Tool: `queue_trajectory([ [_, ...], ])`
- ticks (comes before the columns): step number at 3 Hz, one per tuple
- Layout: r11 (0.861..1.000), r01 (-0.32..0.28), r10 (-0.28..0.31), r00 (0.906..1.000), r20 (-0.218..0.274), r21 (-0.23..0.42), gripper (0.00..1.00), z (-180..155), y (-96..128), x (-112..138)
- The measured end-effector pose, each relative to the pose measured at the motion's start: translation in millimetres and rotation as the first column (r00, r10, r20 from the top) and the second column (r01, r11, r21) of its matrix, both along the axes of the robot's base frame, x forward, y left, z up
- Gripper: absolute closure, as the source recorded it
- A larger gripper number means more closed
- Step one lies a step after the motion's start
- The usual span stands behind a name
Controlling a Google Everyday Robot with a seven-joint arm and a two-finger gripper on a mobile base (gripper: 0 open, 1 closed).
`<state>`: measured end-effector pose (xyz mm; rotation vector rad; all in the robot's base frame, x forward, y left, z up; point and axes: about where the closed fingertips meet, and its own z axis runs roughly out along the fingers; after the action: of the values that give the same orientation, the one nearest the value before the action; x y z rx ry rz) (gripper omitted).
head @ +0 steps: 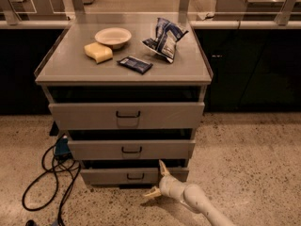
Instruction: Open bottom drawer
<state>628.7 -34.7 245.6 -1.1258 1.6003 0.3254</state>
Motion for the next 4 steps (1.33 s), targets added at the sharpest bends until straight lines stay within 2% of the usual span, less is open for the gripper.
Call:
queue_trajectory([
  [1,0.988,-0.089,0.088,0.996,-0.011,-0.124,0.0,9.4,44.6,-7.7],
  [2,0.973,-0.144,0.142,0.9896,-0.021,-0.182,0.0,17.5,71.8,-14.7],
  [3,0.973,-0.146,0.144,0.9893,-0.022,-0.176,0.0,16.0,73.1,-14.9],
  [4,0.98,-0.118,0.11,0.9923,-0.058,-0.159,0.0,-3.9,64.5,-2.0],
])
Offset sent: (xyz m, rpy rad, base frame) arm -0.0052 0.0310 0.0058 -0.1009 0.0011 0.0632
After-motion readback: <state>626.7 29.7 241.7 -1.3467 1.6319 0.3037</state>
